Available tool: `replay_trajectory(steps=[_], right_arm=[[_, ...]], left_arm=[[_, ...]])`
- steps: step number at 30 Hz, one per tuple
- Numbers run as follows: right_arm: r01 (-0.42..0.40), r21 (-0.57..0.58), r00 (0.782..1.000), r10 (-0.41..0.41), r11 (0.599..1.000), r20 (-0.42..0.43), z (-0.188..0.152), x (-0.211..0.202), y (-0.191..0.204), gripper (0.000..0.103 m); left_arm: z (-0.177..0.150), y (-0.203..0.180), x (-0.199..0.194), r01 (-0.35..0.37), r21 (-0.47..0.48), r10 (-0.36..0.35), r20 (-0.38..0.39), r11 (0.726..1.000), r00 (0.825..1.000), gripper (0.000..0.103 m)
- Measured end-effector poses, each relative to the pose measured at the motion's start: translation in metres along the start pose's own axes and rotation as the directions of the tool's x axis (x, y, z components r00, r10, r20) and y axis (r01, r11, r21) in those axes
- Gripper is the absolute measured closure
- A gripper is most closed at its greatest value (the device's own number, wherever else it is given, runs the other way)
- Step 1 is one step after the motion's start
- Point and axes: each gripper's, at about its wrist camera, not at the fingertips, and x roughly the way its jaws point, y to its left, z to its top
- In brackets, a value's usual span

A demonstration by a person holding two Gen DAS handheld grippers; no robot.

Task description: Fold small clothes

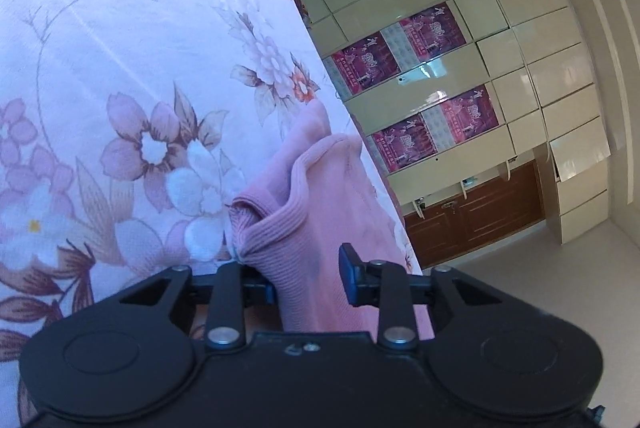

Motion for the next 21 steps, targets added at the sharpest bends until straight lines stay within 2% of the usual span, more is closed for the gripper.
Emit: replay_trajectory(steps=[2, 4, 6, 7, 8, 12, 15, 18, 20, 21], right_arm=[[-0.005, 0.0, 0.999, 0.005, 1.0, 0.039, 0.003, -0.009, 0.004, 0.095], [0.003, -0.015, 0.999, -0.002, 1.0, 0.043, 0.007, -0.008, 0.01, 0.095], [0.007, -0.009, 1.0, -0.007, 1.0, 0.012, 0.008, 0.002, 0.012, 0.095], [0.024, -0.001, 0.999, -0.024, 1.0, -0.035, 0.006, 0.012, 0.011, 0.095], [0.03, 0.0, 0.999, -0.03, 1.0, -0.034, 0.003, 0.016, 0.012, 0.096], [0.043, -0.023, 0.999, -0.044, 0.999, -0.019, 0.0, 0.015, 0.015, 0.096], [0.022, 0.011, 1.0, -0.022, 1.0, -0.006, -0.003, 0.014, 0.01, 0.096], [-0.019, 0.057, 1.0, 0.019, 0.998, 0.002, -0.003, 0.013, 0.0, 0.096], [-0.056, 0.109, 0.998, 0.055, 0.993, 0.012, 0.0, 0.006, -0.01, 0.095], [-0.066, 0.137, 0.997, 0.061, 0.988, 0.045, 0.0, -0.003, -0.017, 0.095]], left_arm=[[0.001, 0.0, 0.004, -0.021, -0.017, 0.021, 0.003, 1.0, 1.0, 0.081], [0.003, 0.0, 0.008, -0.052, -0.023, 0.052, -0.004, 0.998, 0.999, 0.087], [0.004, 0.001, 0.01, -0.065, -0.011, 0.065, -0.009, 0.998, 0.998, 0.089], [0.004, 0.0, 0.011, -0.066, -0.004, 0.066, -0.012, 0.998, 0.998, 0.09], [0.005, 0.0, 0.011, -0.063, 0.001, 0.063, -0.015, 0.998, 0.998, 0.093], [0.008, -0.007, 0.009, -0.058, 0.062, 0.059, -0.026, 0.996, 0.998, 0.095], [0.007, -0.026, 0.006, -0.031, 0.147, 0.036, -0.035, 0.989, 0.999, 0.095], [0.005, -0.061, 0.008, -0.004, 0.256, 0.02, -0.059, 0.967, 0.998, 0.095], [-0.002, -0.091, 0.01, 0.01, 0.354, 0.019, -0.079, 0.935, 0.997, 0.095], [-0.008, -0.109, 0.012, 0.014, 0.412, 0.026, -0.092, 0.911, 0.995, 0.095]])
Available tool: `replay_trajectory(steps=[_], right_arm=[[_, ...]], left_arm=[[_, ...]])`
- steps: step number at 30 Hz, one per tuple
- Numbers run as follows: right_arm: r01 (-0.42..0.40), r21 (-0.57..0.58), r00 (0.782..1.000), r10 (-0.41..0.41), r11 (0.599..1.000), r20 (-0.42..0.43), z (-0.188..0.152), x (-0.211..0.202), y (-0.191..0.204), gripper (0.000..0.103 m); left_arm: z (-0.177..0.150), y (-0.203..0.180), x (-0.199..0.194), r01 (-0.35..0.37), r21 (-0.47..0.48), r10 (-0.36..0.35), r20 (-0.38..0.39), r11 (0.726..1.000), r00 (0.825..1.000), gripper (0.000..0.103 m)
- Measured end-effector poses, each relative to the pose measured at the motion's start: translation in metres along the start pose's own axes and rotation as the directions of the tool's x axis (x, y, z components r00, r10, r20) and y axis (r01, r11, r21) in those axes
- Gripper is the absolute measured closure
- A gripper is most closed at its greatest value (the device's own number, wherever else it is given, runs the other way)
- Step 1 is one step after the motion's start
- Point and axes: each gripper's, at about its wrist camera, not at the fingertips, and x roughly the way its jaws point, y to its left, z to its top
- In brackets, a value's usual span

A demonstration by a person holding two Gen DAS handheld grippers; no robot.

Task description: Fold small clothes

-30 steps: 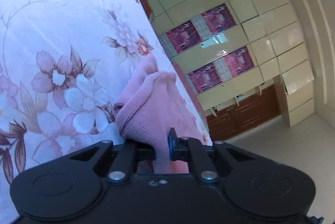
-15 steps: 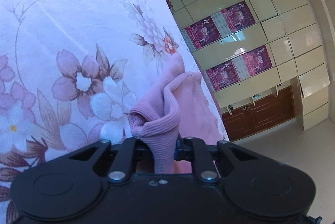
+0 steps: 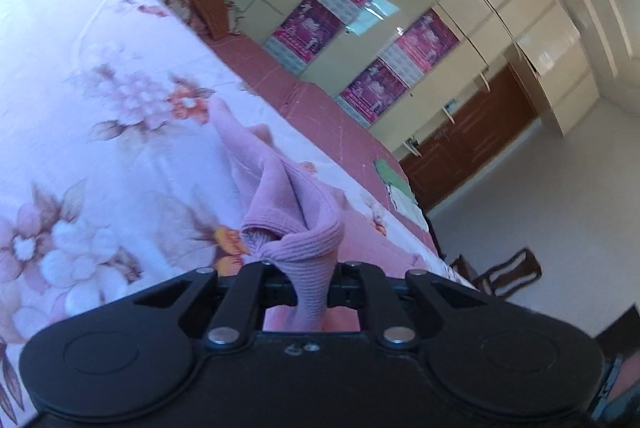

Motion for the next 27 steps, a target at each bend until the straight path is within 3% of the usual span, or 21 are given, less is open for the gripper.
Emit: replay_trajectory(steps=[4, 7, 9, 11, 14, 15, 16, 17, 19, 20, 22, 23, 25, 27], right_arm=[[-0.02, 0.08, 0.992, 0.01, 0.997, 0.128, 0.003, -0.049, -0.04, 0.095], [0.002, 0.146, 0.985, -0.026, 0.989, 0.169, 0.007, -0.079, -0.086, 0.095], [0.019, 0.208, 0.981, -0.059, 0.978, 0.187, 0.009, -0.099, -0.123, 0.095], [0.024, 0.277, 0.979, -0.078, 0.961, 0.186, 0.01, -0.117, -0.16, 0.095], [0.028, 0.332, 0.98, -0.092, 0.943, 0.178, 0.008, -0.14, -0.202, 0.095], [0.032, 0.336, 0.981, -0.094, 0.941, 0.171, 0.006, -0.145, -0.211, 0.095], [0.033, 0.339, 0.983, -0.092, 0.94, 0.157, 0.006, -0.151, -0.22, 0.092], [0.027, 0.338, 0.986, -0.081, 0.941, 0.145, 0.005, -0.156, -0.225, 0.072], [0.008, 0.316, 0.983, -0.066, 0.949, 0.173, 0.004, -0.169, -0.229, 0.039], [-0.014, 0.299, 0.981, -0.045, 0.954, 0.189, 0.005, -0.173, -0.229, 0.039], [-0.068, 0.296, 0.979, 0.007, 0.953, 0.204, 0.008, -0.175, -0.227, 0.04], [-0.104, 0.297, 0.977, 0.042, 0.949, 0.209, 0.01, -0.172, -0.225, 0.046], [-0.165, 0.286, 0.975, 0.112, 0.944, 0.193, 0.016, -0.161, -0.217, 0.055], [-0.195, 0.262, 0.974, 0.155, 0.945, 0.164, 0.02, -0.146, -0.206, 0.056]], left_arm=[[-0.01, -0.086, 0.019, 0.053, 0.221, -0.04, -0.063, 0.974, 0.997, 0.095], [-0.039, -0.153, 0.043, 0.115, 0.361, -0.064, -0.15, 0.926, 0.987, 0.095], [-0.068, -0.191, 0.066, 0.139, 0.439, -0.04, -0.227, 0.888, 0.973, 0.095], [-0.102, -0.214, 0.093, 0.174, 0.471, -0.024, -0.308, 0.865, 0.951, 0.093], [-0.159, -0.231, 0.134, 0.219, 0.457, 0.018, -0.46, 0.862, 0.887, 0.076], [-0.168, -0.237, 0.131, 0.21, 0.485, 0.023, -0.431, 0.849, 0.902, 0.069], [-0.171, -0.242, 0.123, 0.215, 0.495, 0.009, -0.411, 0.842, 0.912, 0.048], [-0.168, -0.243, 0.114, 0.234, 0.472, -0.024, -0.409, 0.85, 0.912, 0.032], [-0.153, -0.237, 0.093, 0.269, 0.424, -0.106, -0.369, 0.865, 0.923, 0.031], [-0.143, -0.232, 0.086, 0.256, 0.43, -0.109, -0.337, 0.866, 0.935, 0.031], [-0.118, -0.219, 0.079, 0.152, 0.453, -0.048, -0.233, 0.879, 0.971, 0.032], [-0.106, -0.209, 0.079, 0.102, 0.449, -0.018, -0.188, 0.887, 0.982, 0.032], [-0.084, -0.194, 0.091, 0.017, 0.412, 0.054, -0.16, 0.911, 0.986, 0.035], [-0.076, -0.175, 0.111, -0.07, 0.406, 0.15, -0.169, 0.911, 0.974, 0.042]])
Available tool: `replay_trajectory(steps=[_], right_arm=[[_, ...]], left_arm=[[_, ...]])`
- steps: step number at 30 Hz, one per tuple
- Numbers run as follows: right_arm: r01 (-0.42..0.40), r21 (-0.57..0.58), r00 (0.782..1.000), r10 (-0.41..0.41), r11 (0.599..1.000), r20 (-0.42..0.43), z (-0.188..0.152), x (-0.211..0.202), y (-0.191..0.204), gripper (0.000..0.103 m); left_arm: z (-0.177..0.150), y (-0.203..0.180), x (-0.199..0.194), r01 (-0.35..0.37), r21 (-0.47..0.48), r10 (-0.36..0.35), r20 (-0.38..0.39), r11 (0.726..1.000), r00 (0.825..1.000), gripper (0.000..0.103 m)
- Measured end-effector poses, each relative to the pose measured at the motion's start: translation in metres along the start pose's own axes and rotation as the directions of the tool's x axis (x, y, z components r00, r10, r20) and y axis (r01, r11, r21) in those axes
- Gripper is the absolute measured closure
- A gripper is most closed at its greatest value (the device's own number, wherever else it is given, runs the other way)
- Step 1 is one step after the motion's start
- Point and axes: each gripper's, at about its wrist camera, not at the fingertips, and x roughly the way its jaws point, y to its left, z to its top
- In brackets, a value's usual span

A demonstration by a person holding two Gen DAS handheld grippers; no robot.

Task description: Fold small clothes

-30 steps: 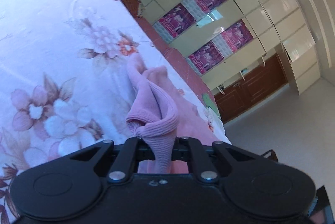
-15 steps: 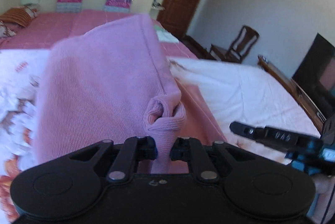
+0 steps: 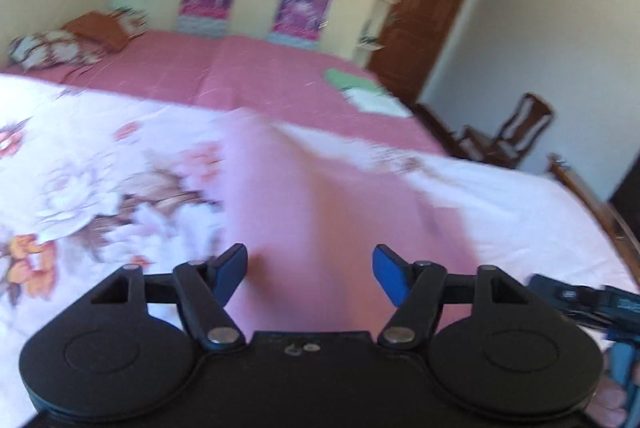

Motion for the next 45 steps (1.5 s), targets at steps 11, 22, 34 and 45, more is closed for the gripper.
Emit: replay_trajectory(steps=[11, 22, 34, 45], right_arm=[[-0.01, 0.007, 0.977, 0.011, 1.0, -0.214, -0.01, 0.069, 0.004, 0.056], [0.005, 0.055, 0.953, 0.012, 0.998, -0.302, -0.005, 0.097, 0.007, 0.056], [0.076, -0.208, 0.954, -0.132, 0.975, -0.27, -0.011, 0.111, 0.048, 0.091], [0.174, -0.363, 0.964, -0.234, 0.915, -0.129, 0.004, 0.048, 0.04, 0.092]], left_arm=[[-0.021, 0.051, -0.016, 0.076, -0.172, -0.072, 0.03, 0.982, 0.997, 0.037], [-0.034, 0.069, 0.005, 0.103, -0.212, -0.114, -0.04, 0.972, 0.993, 0.033], [-0.008, 0.079, 0.008, 0.103, -0.203, -0.108, -0.012, 0.974, 0.994, 0.035], [-0.005, -0.008, 0.04, 0.033, 0.063, -0.025, -0.125, 0.998, 0.992, 0.033]])
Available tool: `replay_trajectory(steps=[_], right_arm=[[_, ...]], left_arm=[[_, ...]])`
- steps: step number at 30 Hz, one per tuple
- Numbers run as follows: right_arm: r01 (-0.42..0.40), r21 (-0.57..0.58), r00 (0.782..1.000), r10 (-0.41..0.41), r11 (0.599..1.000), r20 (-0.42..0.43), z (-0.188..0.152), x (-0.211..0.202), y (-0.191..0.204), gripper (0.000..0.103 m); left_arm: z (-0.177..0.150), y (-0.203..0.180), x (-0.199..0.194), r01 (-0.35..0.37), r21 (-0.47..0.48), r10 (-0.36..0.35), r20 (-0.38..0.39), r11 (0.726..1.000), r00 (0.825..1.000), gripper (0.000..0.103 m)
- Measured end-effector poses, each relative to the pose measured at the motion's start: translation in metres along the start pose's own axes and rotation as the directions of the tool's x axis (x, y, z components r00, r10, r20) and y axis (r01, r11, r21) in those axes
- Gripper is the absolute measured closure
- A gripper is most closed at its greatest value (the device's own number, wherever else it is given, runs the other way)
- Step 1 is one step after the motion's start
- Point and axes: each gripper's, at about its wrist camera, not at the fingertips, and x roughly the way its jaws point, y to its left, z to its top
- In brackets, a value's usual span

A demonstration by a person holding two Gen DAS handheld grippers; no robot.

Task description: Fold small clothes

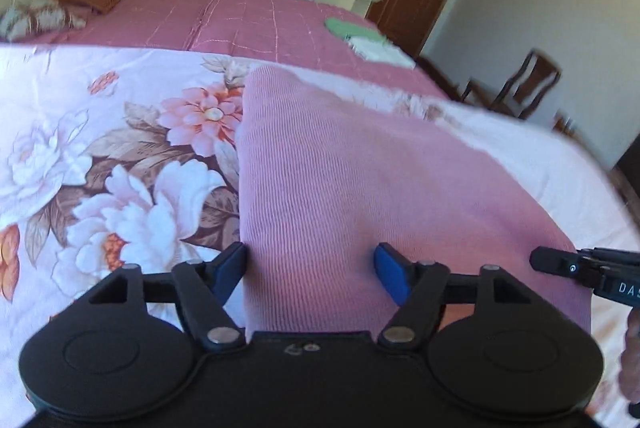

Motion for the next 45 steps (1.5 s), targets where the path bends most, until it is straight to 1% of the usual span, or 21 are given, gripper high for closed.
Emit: replay_trajectory(steps=[2, 3, 5, 9, 12, 13, 15, 17, 20, 22, 25, 28, 30, 31, 32, 35, 39, 40, 41, 43, 45], right_arm=[[-0.014, 0.062, 0.997, 0.019, 0.998, -0.072, -0.012, 0.02, -0.016, 0.092], [-0.022, 0.088, 0.996, 0.029, 0.996, -0.079, -0.016, 0.027, -0.021, 0.092], [-0.048, 0.132, 0.996, 0.058, 0.99, -0.066, -0.016, 0.028, -0.027, 0.092], [-0.077, 0.194, 0.996, 0.083, 0.978, -0.026, -0.008, 0.024, -0.038, 0.086], [-0.113, 0.261, 0.992, 0.124, 0.959, -0.025, -0.001, 0.032, -0.051, 0.086], [-0.126, 0.262, 0.991, 0.136, 0.957, -0.021, -0.001, 0.032, -0.052, 0.087], [-0.101, 0.197, 0.994, 0.108, 0.975, -0.021, -0.001, 0.031, -0.046, 0.092], [-0.087, 0.148, 0.996, 0.088, 0.985, 0.005, -0.002, 0.023, -0.043, 0.093], [-0.09, 0.154, 0.996, 0.085, 0.984, 0.037, -0.003, 0.011, -0.049, 0.094], [-0.055, 0.13, 0.998, 0.051, 0.99, 0.03, -0.005, 0.013, -0.052, 0.094], [-0.062, 0.168, 0.998, 0.065, 0.984, -0.011, -0.011, 0.03, -0.059, 0.094], [-0.051, 0.177, 0.999, 0.053, 0.983, -0.006, -0.01, 0.028, -0.057, 0.093], [-0.038, 0.174, 0.999, 0.035, 0.984, 0.019, -0.008, 0.016, -0.058, 0.084], [-0.015, 0.163, 0.999, 0.006, 0.986, 0.053, -0.006, 0.009, -0.059, 0.072], [-0.009, 0.163, 0.997, -0.004, 0.987, 0.079, -0.003, 0.005, -0.062, 0.07], [-0.067, 0.215, 0.995, 0.049, 0.974, 0.09, 0.013, 0.017, -0.078, 0.07], [-0.055, 0.21, 0.997, 0.041, 0.976, 0.067, 0.03, 0.045, -0.079, 0.07], [-0.047, 0.2, 0.997, 0.034, 0.979, 0.07, 0.031, 0.048, -0.077, 0.075], [-0.04, 0.168, 0.997, 0.028, 0.985, 0.074, 0.031, 0.05, -0.074, 0.099], [0.025, 0.073, 0.987, -0.036, 0.997, 0.158, 0.026, 0.039, -0.063, 0.099], [0.064, 0.035, 0.982, -0.07, 0.997, 0.178, 0.019, 0.035, -0.062, 0.099]], left_arm=[[-0.003, -0.002, 0.004, -0.009, -0.011, 0.009, 0.002, 1.0, 1.0, 0.032], [-0.003, 0.001, 0.003, -0.002, -0.02, 0.002, 0.0, 1.0, 1.0, 0.032], [-0.002, 0.007, -0.001, 0.022, -0.03, -0.022, -0.007, 0.999, 1.0, 0.034], [0.0, 0.027, -0.013, 0.091, -0.103, -0.086, 0.053, 0.991, 0.995, 0.037], [-0.001, 0.04, -0.008, 0.105, -0.168, -0.099, 0.044, 0.98, 0.994, 0.034], [-0.002, 0.04, -0.005, 0.107, -0.176, -0.104, 0.031, 0.978, 0.994, 0.035], [-0.002, 0.037, -0.001, 0.136, -0.188, -0.133, 0.025, 0.973, 0.991, 0.044], [0.0, 0.029, 0.002, 0.122, -0.171, -0.12, 0.019, 0.978, 0.993, 0.043], [0.003, 0.02, 0.009, 0.121, -0.164, -0.122, -0.001, 0.979, 0.992, 0.04], [0.005, 0.01, 0.016, 0.103, -0.119, -0.106, -0.025, 0.988, 0.994, 0.037], [0.007, -0.002, 0.024, 0.05, -0.045, -0.052, -0.031, 0.998, 0.998, 0.032], [0.013, 0.0, 0.017, 0.067, -0.037, -0.069, -0.036, 0.997, 0.997, 0.035], [0.018, 0.007, 0.002, 0.08, -0.024, -0.079, 0.04, 0.997, 0.996, 0.036], [0.022, 0.011, 0.0, 0.073, -0.023, -0.071, 0.066, 0.997, 0.995, 0.039], [0.027, 0.016, 0.001, 0.064, -0.03, -0.062, 0.079, 0.998, 0.995, 0.043], [0.043, 0.034, 0.016, 0.076, -0.101, -0.068, 0.082, 0.992, 0.994, 0.043], [0.055, 0.036, 0.035, 0.053, -0.102, -0.047, 0.06, 0.993, 0.997, 0.043], [0.056, 0.035, 0.038, 0.042, -0.093, -0.038, 0.053, 0.995, 0.998, 0.043], [0.058, 0.034, 0.04, 0.036, -0.085, -0.032, 0.053, 0.996, 0.998, 0.043], [0.061, 0.03, 0.043, 0.025, -0.055, -0.021, 0.061, 0.998, 0.998, 0.042], [0.063, 0.029, 0.053, 0.008, -0.037, -0.006, 0.049, 0.999, 0.999, 0.041]])
